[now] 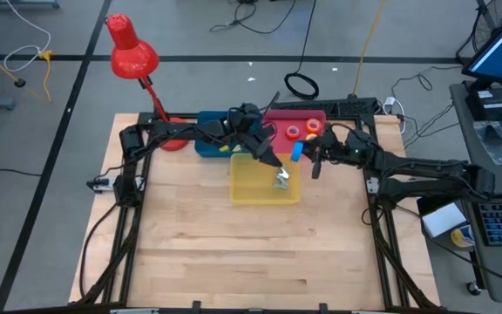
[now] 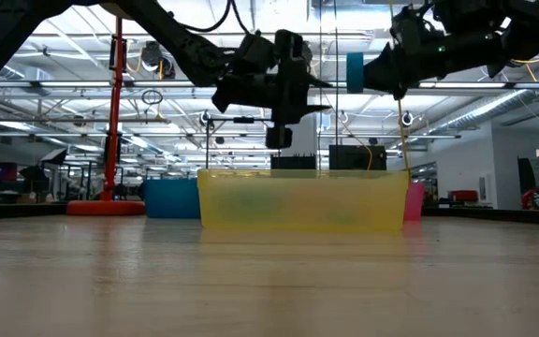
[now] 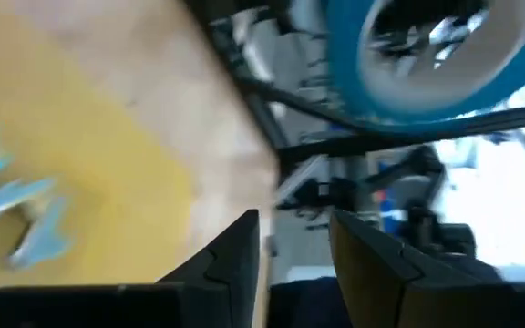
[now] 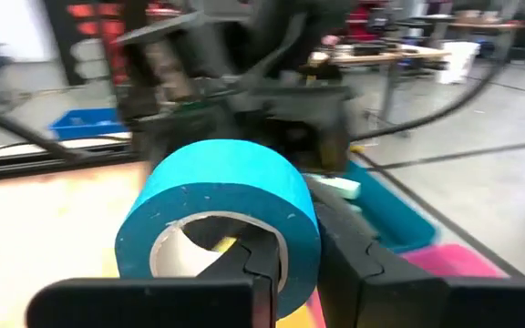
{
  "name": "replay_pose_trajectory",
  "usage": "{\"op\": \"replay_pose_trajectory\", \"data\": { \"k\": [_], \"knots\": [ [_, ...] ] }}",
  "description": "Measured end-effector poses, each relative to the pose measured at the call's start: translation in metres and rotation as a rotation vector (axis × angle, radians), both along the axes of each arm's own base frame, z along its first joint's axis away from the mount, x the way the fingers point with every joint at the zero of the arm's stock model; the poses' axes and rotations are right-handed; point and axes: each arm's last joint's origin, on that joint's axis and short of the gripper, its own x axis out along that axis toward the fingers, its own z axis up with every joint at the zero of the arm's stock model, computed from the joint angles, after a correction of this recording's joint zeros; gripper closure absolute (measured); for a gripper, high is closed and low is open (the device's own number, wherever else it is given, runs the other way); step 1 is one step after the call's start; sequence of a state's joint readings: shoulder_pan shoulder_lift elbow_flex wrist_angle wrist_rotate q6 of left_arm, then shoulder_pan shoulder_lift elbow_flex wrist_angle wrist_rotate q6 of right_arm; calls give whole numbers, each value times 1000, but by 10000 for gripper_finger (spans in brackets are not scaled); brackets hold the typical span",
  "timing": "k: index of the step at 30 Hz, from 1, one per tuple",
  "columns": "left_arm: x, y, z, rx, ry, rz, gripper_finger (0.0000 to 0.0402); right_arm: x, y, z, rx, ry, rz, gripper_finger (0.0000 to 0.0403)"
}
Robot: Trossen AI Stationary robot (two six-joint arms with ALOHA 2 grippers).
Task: Pick and place Stapler, Stapler remover, tape
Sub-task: Put the blue tape into the red bin
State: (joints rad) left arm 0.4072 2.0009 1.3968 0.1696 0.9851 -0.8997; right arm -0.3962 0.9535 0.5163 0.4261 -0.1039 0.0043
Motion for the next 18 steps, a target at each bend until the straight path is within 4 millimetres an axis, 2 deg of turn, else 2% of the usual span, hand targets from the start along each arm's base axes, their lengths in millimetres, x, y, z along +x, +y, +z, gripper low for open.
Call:
{"op": "replay_pose_trajectory", "data": {
  "k": [5, 9, 14, 18],
  "knots": [
    [-14, -19, -4, 155, 209, 60, 279, -6, -15, -2, 16, 14, -101, 369],
    [-32, -43, 11, 401, 383, 146, 288, -4, -27, -6, 52, 34, -127, 369],
    [-50, -67, 38, 591, 434, 161, 291, 16, -44, -1, 66, 63, -90, 369],
    [-66, -79, 46, 657, 484, 156, 291, 43, -62, 2, 62, 110, -48, 369]
  ]
}}
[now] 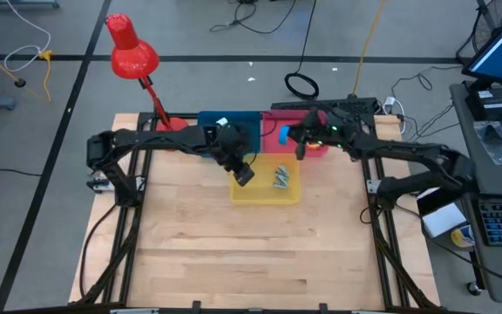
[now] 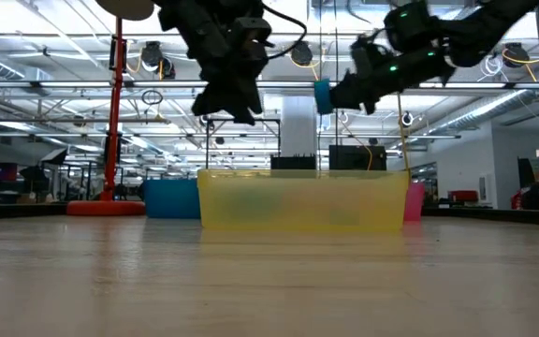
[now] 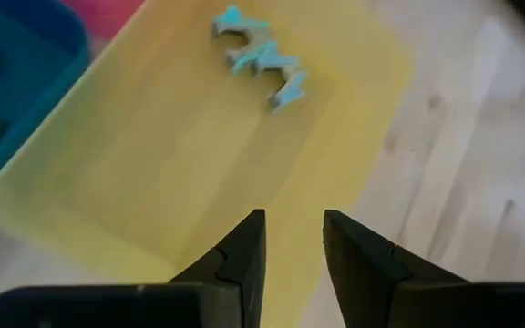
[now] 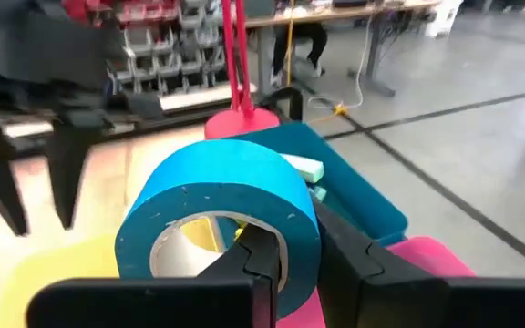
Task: Pick and place Stapler, Stapler remover, tape
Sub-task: Put the blue tape into the red bin
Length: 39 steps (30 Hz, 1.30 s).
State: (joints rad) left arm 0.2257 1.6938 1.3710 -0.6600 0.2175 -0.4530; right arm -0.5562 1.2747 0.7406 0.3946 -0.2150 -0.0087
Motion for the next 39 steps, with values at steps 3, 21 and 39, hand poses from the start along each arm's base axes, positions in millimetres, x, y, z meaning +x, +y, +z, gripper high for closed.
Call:
{"op": "replay_pose_trajectory", "data": {
  "k": [3, 21, 39],
  "knots": [
    [-14, -7, -6, -2, 22, 32, 291, 20, -17, -4, 25, 92, -4, 369],
    [-100, -48, -49, 33, -258, 249, 291, 71, -96, -59, 276, 615, -69, 369],
    [-195, -57, -62, -13, -518, 282, 291, 78, -95, -80, 230, 726, -107, 333]
  ]
}}
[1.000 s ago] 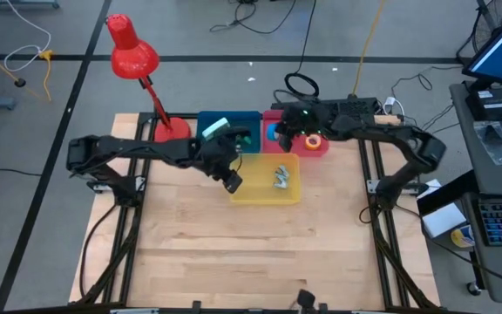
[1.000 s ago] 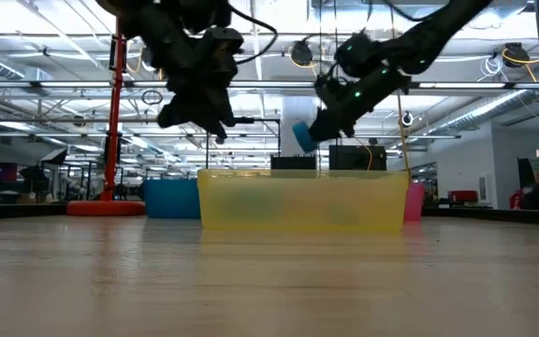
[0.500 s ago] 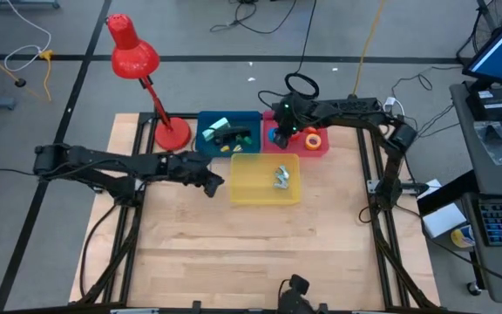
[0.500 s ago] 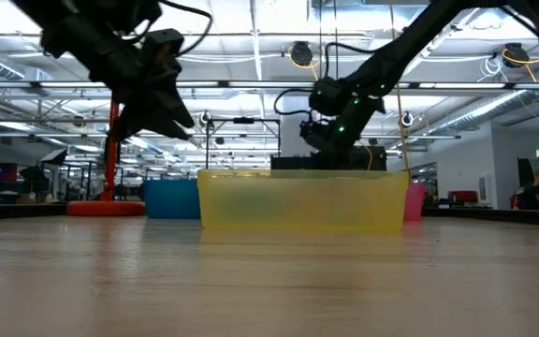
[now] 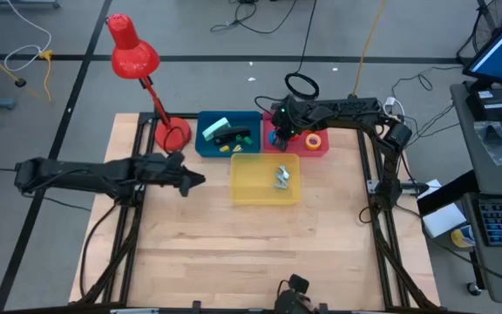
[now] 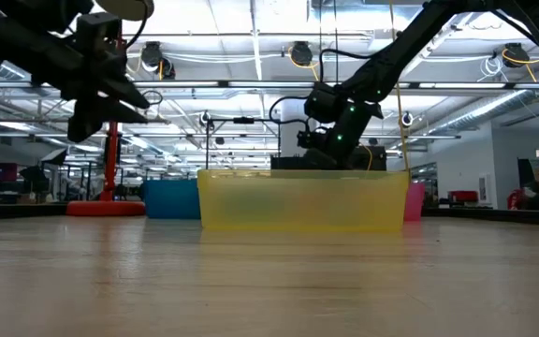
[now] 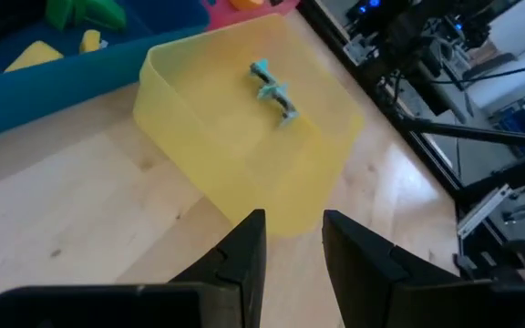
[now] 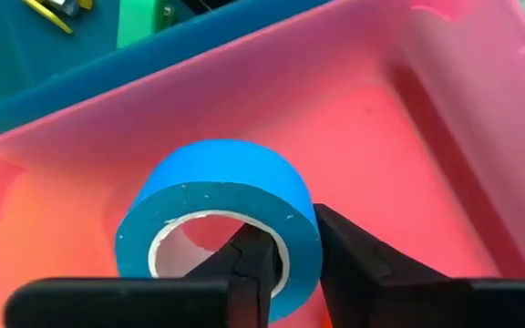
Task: Pick and place Stapler, Stapler remover, tape
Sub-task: Put the blue tape into the red bin, then return to Home Position
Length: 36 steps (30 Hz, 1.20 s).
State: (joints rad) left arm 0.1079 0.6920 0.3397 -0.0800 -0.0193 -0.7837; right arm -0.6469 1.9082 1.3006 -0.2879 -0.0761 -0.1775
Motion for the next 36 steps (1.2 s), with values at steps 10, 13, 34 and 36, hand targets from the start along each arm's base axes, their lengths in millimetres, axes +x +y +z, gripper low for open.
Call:
{"op": "replay_pose_trajectory", "data": {
  "k": [10, 13, 34, 36],
  "knots": [
    [-9, -4, 1, 17, 22, -72, 291, 3, 5, 0, 11, -2, -3, 281],
    [-9, -4, 1, -7, 21, -85, 291, 3, 4, 1, 14, -9, -13, 266],
    [-21, -27, 28, 191, -224, -318, 291, -48, 54, 115, 95, -191, -105, 241],
    [-26, -28, 28, 211, -225, -311, 291, -57, 69, 128, 110, -247, -42, 239]
  ]
}}
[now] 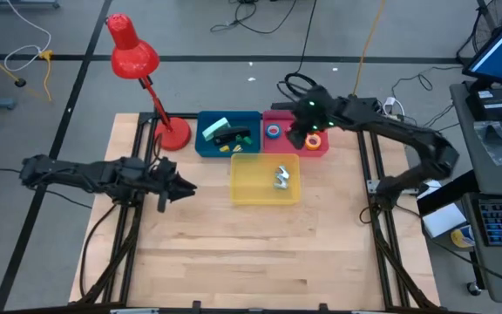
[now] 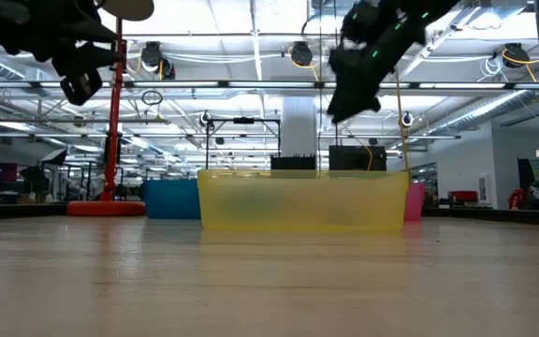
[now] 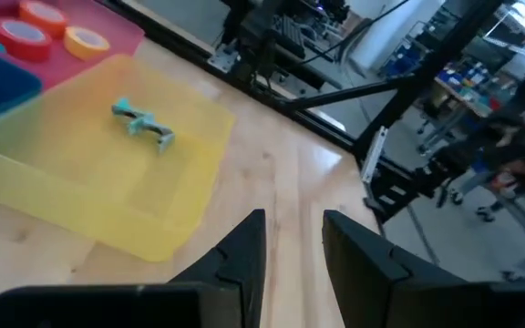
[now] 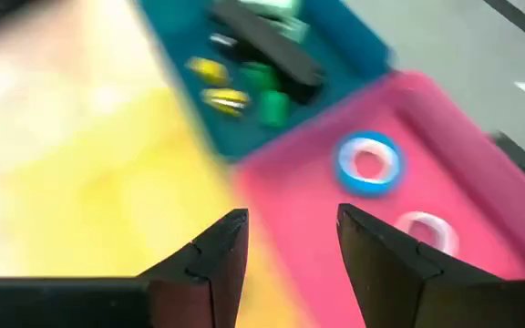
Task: Pick and place Stapler, Stapler remover, tape
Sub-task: Return to Home Position
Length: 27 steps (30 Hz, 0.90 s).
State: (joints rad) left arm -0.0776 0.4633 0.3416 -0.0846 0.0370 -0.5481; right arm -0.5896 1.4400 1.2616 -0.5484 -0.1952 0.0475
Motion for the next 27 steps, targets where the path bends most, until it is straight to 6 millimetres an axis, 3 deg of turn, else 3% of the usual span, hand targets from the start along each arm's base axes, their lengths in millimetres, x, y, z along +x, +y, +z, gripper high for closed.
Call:
{"op": "replay_pose_trajectory", "data": {
  "k": [6, 13, 18, 27],
  "knots": [
    [-11, -5, 6, 94, -71, -28, 291, -36, 53, 21, -5, -143, 120, 237],
    [-19, -8, 11, 216, -139, -53, 291, -81, 102, 5, -23, -365, 183, 240],
    [-24, -9, 10, 255, -135, -59, 291, -111, 120, -13, -33, -503, 198, 237],
    [-36, -6, 1, 262, -182, -8, 291, -148, 133, -35, -32, -639, 132, 242]
  ]
}}
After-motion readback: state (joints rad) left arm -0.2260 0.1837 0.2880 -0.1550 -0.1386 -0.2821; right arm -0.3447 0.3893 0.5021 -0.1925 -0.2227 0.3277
